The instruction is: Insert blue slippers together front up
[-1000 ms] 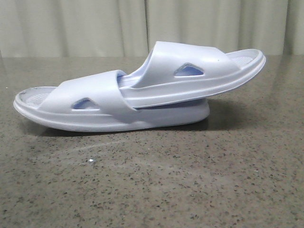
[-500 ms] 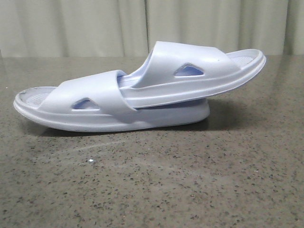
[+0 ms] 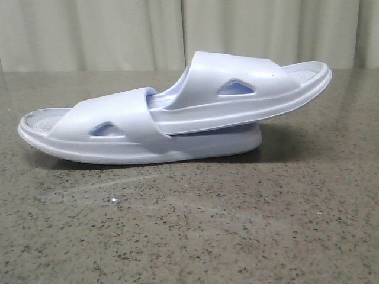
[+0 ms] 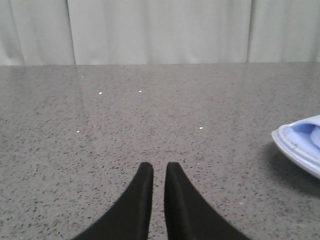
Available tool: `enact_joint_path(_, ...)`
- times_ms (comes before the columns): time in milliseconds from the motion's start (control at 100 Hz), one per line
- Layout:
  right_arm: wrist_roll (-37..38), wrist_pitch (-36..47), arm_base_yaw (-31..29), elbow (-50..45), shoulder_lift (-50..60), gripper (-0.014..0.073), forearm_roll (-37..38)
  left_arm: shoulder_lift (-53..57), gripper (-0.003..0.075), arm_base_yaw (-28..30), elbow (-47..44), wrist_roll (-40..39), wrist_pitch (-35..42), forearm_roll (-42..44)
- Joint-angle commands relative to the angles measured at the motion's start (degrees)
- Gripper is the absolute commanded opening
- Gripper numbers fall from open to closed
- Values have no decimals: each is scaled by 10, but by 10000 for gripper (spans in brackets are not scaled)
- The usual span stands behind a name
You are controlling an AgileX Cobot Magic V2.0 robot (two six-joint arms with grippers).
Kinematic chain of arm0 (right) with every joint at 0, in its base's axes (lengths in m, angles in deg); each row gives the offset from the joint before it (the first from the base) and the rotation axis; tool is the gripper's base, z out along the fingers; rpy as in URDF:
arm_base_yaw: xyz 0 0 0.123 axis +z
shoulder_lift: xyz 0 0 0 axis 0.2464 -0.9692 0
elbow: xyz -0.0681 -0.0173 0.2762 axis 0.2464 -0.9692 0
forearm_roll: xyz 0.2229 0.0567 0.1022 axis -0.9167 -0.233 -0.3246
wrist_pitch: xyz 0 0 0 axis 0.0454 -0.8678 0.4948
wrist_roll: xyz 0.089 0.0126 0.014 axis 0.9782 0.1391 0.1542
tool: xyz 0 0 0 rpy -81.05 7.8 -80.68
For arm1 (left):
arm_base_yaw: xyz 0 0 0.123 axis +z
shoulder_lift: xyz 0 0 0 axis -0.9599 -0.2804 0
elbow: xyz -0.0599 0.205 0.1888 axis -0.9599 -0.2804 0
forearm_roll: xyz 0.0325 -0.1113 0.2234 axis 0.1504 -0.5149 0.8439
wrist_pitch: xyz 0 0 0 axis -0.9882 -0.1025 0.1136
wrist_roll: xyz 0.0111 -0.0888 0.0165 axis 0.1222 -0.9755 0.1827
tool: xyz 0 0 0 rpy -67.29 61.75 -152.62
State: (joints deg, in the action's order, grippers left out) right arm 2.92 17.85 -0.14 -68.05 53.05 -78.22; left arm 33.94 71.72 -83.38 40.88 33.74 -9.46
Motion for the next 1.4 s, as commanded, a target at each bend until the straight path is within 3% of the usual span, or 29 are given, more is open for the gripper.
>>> enact_joint_path(0, -8, 34, -2, 16, -4, -102, 7, 16, 16, -3, -2, -41, 87, 41)
enact_joint_path(150, -8, 34, -2, 16, -4, -102, 7, 16, 16, -3, -35, -76, 144, 59)
enact_joint_path(400, -8, 34, -2, 16, -4, -102, 7, 16, 16, -3, -35, -156, 126, 158)
enact_joint_path(1390, -8, 34, -2, 16, -4, -102, 7, 16, 16, -3, -35, -156, 124, 166)
